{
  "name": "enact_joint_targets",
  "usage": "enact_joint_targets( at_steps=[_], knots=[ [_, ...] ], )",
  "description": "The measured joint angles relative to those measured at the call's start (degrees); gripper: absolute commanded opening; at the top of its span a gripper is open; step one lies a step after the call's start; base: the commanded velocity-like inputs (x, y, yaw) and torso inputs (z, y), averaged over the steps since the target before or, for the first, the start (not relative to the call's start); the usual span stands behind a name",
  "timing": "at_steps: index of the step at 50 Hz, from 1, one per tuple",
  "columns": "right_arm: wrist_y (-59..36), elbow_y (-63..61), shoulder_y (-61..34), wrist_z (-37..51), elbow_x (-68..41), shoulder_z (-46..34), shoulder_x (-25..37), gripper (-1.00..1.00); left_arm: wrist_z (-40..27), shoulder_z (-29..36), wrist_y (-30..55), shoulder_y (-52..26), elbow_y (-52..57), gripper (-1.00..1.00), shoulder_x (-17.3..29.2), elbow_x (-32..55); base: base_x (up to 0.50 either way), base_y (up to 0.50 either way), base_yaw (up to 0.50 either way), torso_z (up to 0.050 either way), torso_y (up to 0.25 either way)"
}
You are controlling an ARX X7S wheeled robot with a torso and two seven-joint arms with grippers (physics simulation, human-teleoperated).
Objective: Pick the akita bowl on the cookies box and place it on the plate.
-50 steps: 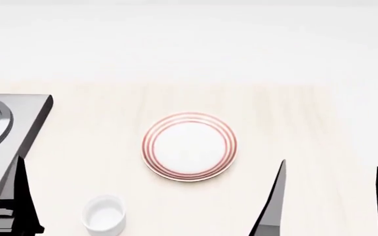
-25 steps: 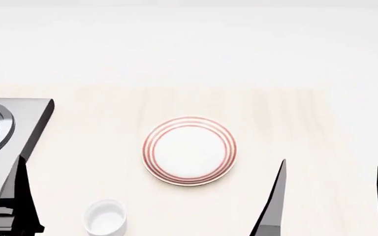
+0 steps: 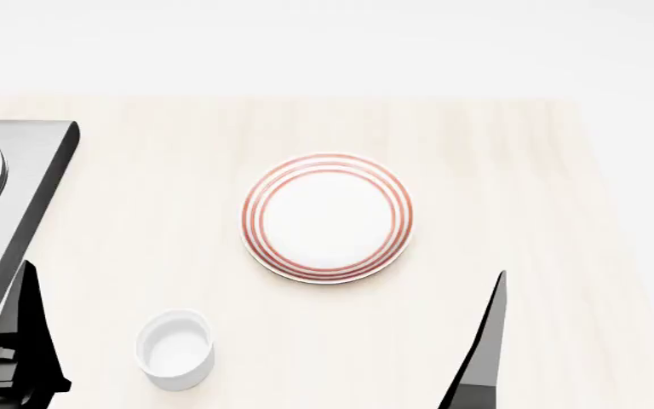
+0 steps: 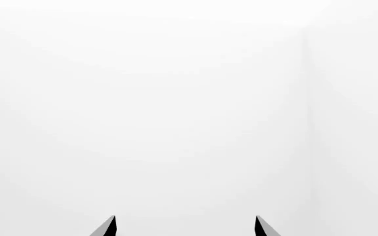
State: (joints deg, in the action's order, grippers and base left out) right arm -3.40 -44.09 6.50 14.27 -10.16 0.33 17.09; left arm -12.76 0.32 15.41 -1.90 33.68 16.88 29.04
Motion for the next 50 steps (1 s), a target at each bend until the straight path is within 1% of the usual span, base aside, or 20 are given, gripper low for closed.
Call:
enact_joint_targets(
  at_steps=[29, 36, 41, 50],
  knots=[
    [0.12, -0.10, -0.01, 0.80, 0.19, -0.38, 0.79, 1.00, -0.40, 0.40, -1.41, 0.18, -0.75, 1.00, 0.43, -0.56, 0.00, 0.00, 0.00, 0.000, -0.250],
    [-0.95, 0.02, -0.35, 0.70, -0.69, -0.59, 1.21, 1.00, -1.48, 0.42, 0.04, -0.30, -0.90, 1.00, 0.54, -0.01, 0.00, 0.00, 0.00, 0.000, 0.000],
    [-4.26, -0.40, -1.16, 0.46, -1.77, -1.23, 2.02, 1.00, -2.39, 0.55, 1.52, -0.76, -0.75, 1.00, 0.79, 0.32, 0.00, 0.00, 0.00, 0.000, 0.000],
    [-14.88, -3.75, -5.48, -0.13, -4.77, -2.14, 5.85, 1.00, -4.19, 0.77, 5.46, -2.21, -0.05, 1.00, 1.90, 1.38, 0.00, 0.00, 0.00, 0.000, 0.000]
  ],
)
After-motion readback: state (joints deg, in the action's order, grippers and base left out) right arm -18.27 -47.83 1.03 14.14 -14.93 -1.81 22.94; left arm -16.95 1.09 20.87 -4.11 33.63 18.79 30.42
